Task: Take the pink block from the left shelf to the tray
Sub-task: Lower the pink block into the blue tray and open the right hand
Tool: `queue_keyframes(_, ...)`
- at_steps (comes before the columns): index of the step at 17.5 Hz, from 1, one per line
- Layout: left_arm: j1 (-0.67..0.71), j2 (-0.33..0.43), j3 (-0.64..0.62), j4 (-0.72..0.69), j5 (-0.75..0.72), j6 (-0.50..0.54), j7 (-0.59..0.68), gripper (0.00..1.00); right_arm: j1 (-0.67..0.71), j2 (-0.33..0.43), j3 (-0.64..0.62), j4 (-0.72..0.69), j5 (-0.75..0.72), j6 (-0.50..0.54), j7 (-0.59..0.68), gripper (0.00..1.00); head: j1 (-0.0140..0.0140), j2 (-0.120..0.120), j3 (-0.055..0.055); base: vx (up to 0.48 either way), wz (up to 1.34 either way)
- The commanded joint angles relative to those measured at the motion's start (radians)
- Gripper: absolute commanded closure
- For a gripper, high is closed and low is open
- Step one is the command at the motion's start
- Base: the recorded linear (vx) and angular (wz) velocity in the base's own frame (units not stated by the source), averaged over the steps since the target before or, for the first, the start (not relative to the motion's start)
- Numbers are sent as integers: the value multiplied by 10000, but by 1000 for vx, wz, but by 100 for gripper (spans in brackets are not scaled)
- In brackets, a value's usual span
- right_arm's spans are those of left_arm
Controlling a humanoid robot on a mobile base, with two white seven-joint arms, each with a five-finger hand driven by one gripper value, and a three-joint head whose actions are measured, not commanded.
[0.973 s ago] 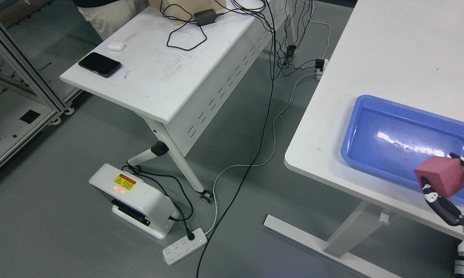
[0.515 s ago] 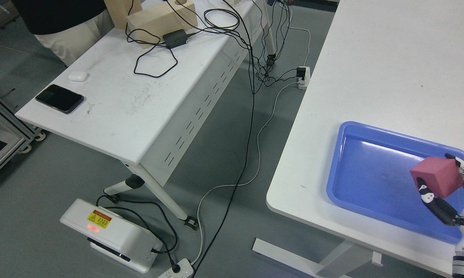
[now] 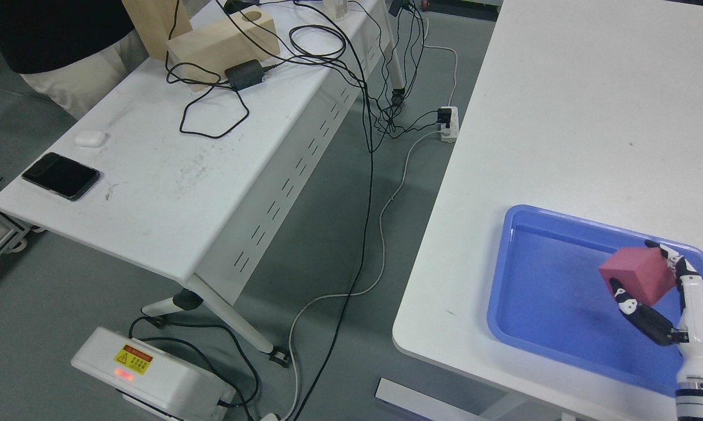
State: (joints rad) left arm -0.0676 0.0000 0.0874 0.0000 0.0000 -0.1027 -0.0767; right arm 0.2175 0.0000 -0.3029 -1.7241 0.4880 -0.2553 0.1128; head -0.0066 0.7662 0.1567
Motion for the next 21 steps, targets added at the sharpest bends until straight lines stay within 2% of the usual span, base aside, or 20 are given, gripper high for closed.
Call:
queue_keyframes(1,1,175,0,-174,77,0,0,0,19,-175,7,-1,-628,129,236,25,0,0,0,56,-6)
queue_keyframes(6,1,175,0,-174,77,0,0,0,3,-175,22,-1,-1321,129,728,2,0,0,0,21,-3)
queue_keyframes(7,1,175,0,-174,77,0,0,0,3,-175,22,-1,-1336,114,728,1,0,0,0,0,0)
queue_keyframes(11,1,175,0,-174,77,0,0,0,-27,-175,-85,-1,-1625,68,453,1,0,0,0,0,0)
queue_keyframes(15,1,175,0,-174,77,0,0,0,-27,-175,-605,-1,-3971,53,-223,0,0,0,0,-4,0)
queue_keyframes(21,1,175,0,-174,77,0,0,0,34,-175,-607,-1,-4144,450,98,0,0,0,0,-33,0)
